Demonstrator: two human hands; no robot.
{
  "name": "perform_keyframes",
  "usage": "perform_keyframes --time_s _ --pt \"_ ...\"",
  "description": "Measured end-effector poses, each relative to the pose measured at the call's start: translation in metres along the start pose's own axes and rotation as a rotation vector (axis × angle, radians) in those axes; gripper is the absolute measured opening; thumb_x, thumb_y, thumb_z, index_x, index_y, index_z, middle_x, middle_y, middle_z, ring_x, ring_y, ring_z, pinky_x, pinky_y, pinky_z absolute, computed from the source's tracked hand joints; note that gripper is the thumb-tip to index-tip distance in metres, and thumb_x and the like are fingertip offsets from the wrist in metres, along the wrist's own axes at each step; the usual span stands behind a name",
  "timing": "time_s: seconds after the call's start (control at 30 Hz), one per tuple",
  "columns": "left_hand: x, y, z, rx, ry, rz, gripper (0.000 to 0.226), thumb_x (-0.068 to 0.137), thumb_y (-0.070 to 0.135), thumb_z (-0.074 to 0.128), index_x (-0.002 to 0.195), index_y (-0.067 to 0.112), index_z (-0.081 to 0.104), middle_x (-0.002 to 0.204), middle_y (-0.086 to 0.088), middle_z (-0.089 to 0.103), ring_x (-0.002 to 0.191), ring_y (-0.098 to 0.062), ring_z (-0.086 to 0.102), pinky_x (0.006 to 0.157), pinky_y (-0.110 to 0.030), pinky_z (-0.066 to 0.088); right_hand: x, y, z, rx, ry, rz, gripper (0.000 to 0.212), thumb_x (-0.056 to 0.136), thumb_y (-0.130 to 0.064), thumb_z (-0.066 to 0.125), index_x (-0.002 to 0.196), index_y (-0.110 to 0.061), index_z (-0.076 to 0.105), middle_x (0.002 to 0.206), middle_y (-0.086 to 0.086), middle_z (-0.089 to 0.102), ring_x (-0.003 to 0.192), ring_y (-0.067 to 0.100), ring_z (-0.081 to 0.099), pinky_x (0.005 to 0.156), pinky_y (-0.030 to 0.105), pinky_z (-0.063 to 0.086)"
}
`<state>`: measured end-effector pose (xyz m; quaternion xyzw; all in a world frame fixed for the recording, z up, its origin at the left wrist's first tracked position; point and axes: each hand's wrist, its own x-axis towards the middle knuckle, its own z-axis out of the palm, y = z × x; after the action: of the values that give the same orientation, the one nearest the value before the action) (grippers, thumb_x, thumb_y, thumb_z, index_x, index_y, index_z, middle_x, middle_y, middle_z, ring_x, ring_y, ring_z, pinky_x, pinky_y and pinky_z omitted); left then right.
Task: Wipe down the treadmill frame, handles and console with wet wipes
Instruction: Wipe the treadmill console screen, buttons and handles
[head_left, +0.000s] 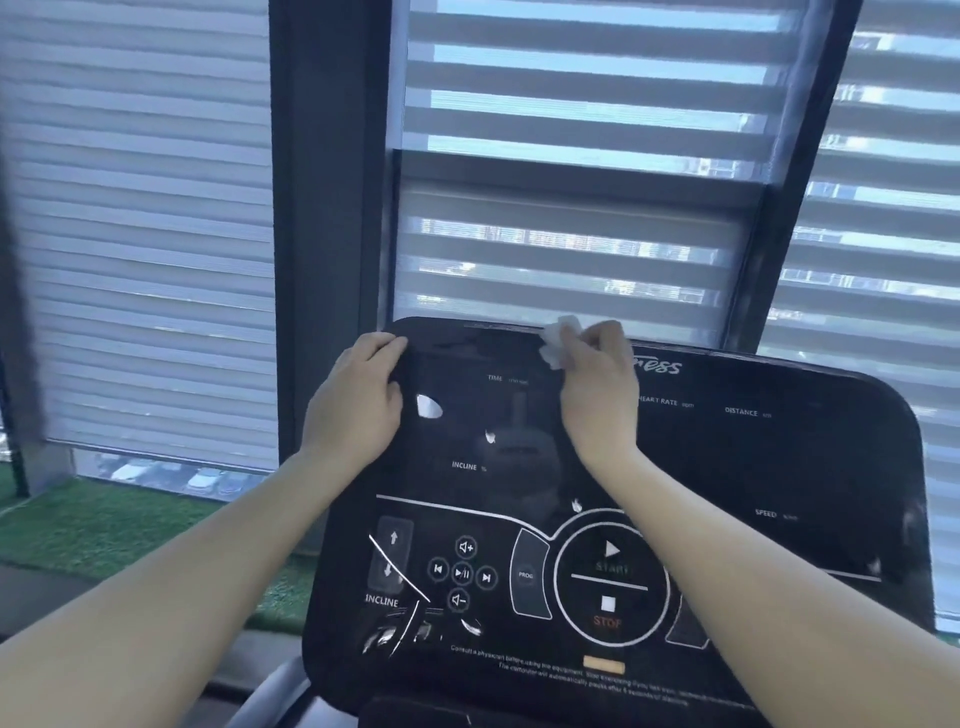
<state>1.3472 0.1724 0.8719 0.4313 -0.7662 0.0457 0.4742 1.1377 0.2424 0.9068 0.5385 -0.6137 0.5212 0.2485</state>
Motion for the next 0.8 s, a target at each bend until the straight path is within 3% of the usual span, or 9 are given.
perform_keyframes --time_s 0.13,0.27,0.3,0.37,0.43,0.53,0.7,0.8 --pt "-0.006 -0.01 0.002 -0.09 0.01 -0.011 0.048 0.093 0.008 0.048 0.141 0.016 0.043 0.141 0.009 0.039 0.126 -0.011 0.041 0.089 -0.03 0.045 -0.002 -0.017 0.008 0.074 0.003 0.055 0.03 0.097 -0.038 0.043 0.077 -0.015 0.039 0.09 0.003 0.052 0.079 0.013 0.052 0.061 0.024 0.034" --pt "-0.008 -0.017 0.0 -0.145 0.032 -0.021 0.047 0.094 0.009 0.049 0.141 0.014 0.044 0.14 0.008 0.04 0.125 -0.01 0.043 0.093 -0.022 0.038 -0.009 -0.054 0.04 0.166 -0.141 -0.02 0.02 0.097 -0.027 0.043 0.086 -0.011 0.046 0.095 0.006 0.05 0.076 0.017 0.04 0.062 0.026 0.031" --pt "-0.009 -0.019 -0.001 -0.156 0.037 -0.033 0.047 0.094 0.009 0.05 0.141 0.013 0.044 0.139 0.007 0.041 0.124 -0.01 0.043 0.094 -0.021 0.037 -0.011 -0.059 0.049 0.155 -0.191 -0.051 0.014 0.097 -0.018 0.042 0.094 -0.009 0.053 0.1 0.009 0.05 0.077 0.016 0.035 0.063 0.028 0.028" --pt "-0.014 -0.024 -0.004 -0.193 0.041 -0.079 0.047 0.094 0.007 0.05 0.14 0.013 0.044 0.137 0.005 0.043 0.122 -0.01 0.044 0.096 -0.019 0.035 -0.014 -0.068 0.065 0.068 -0.253 -0.171 0.028 0.094 -0.003 0.038 0.11 -0.004 0.06 0.112 0.015 0.048 0.086 0.012 0.029 0.071 0.021 0.023" --pt "-0.02 -0.028 -0.007 -0.256 0.025 -0.12 0.047 0.093 0.005 0.05 0.139 0.015 0.046 0.132 0.004 0.045 0.116 -0.01 0.048 0.097 -0.021 0.039 -0.01 -0.077 0.072 0.037 -0.295 -0.194 0.033 0.093 0.0 0.035 0.116 -0.004 0.06 0.117 0.016 0.046 0.094 0.019 0.037 0.074 0.018 0.022" --pt "-0.027 -0.031 -0.01 -0.333 -0.005 -0.135 0.047 0.092 0.001 0.049 0.135 0.019 0.051 0.12 0.008 0.046 0.107 -0.011 0.053 0.096 -0.026 0.044 -0.008 -0.093 0.076 -0.094 -0.336 -0.299 0.029 0.095 -0.002 0.038 0.118 -0.003 0.056 0.119 0.014 0.045 0.106 0.025 0.041 0.077 0.025 0.032" --pt "-0.041 -0.032 -0.012 -0.386 -0.059 -0.323 0.042 0.093 0.002 0.047 0.131 0.018 0.054 0.13 -0.001 0.054 0.11 -0.012 0.056 0.086 -0.018 0.039 -0.016 -0.104 0.08 -0.221 -0.369 -0.391 0.027 0.093 -0.003 0.048 0.119 -0.005 0.054 0.123 0.008 0.041 0.109 0.022 0.04 0.068 0.027 0.043" --pt "-0.05 -0.029 -0.01 -0.408 -0.098 -0.321 0.045 0.091 -0.001 0.048 0.129 0.019 0.056 0.125 -0.002 0.058 0.106 -0.01 0.056 0.091 -0.021 0.039 -0.041 -0.104 0.082 -0.228 -0.422 -0.448 0.02 0.077 0.008 0.062 0.093 -0.001 0.066 0.106 0.01 0.051 0.093 0.025 0.049 0.048 0.023 0.028"
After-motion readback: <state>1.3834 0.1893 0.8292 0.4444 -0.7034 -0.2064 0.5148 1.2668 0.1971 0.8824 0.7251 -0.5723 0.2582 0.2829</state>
